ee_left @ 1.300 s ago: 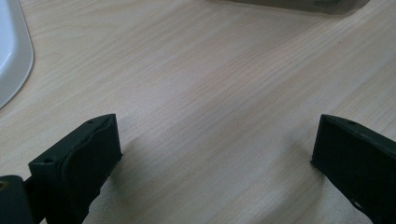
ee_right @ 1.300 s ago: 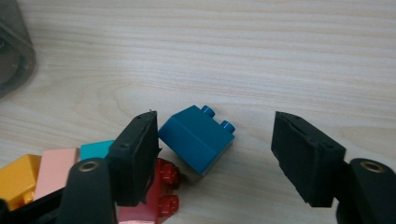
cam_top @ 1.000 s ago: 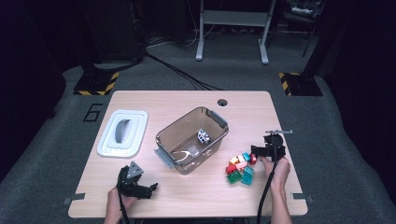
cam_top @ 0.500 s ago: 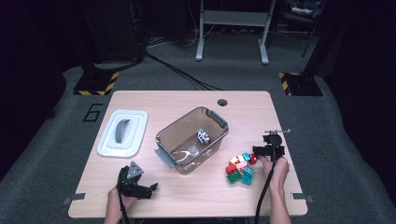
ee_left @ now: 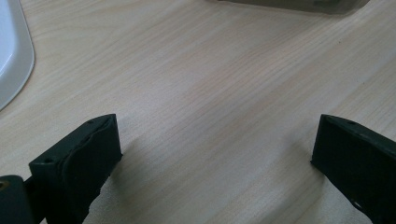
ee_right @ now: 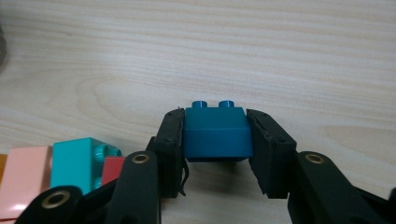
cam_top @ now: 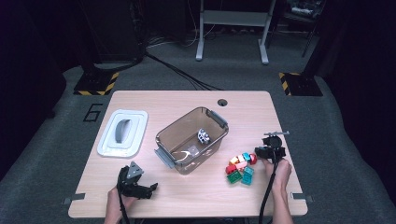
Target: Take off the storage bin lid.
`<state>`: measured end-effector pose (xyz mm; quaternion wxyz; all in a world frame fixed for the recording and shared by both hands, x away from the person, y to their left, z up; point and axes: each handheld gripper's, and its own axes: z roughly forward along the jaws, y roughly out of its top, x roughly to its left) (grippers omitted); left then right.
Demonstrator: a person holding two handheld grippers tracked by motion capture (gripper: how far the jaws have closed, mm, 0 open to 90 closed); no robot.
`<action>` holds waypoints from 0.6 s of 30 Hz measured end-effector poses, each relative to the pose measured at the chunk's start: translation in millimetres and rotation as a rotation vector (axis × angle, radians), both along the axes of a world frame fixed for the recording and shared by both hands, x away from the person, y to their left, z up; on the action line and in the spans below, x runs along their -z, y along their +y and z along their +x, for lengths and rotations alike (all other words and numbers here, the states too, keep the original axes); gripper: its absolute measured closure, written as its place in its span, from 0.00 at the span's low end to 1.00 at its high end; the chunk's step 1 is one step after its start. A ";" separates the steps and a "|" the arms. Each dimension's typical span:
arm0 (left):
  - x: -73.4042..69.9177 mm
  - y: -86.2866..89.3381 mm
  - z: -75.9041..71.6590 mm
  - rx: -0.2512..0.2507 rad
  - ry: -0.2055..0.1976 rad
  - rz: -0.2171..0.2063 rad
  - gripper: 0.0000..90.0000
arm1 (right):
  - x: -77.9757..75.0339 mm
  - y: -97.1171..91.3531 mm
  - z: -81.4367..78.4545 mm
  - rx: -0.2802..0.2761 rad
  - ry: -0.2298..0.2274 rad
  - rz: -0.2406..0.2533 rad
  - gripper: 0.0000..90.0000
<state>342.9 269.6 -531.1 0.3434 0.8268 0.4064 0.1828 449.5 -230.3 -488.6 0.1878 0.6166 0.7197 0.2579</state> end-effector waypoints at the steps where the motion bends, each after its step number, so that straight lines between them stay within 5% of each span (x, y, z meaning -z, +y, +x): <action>1: -0.1 0.1 0.1 0.001 -0.001 0.002 0.01 | -1.0 1.3 -0.5 0.001 -0.005 0.001 0.65; 18: -0.1 0.2 0.2 0.001 0.000 0.001 0.01 | -32.7 18.1 -2.9 -0.083 -0.089 0.039 0.65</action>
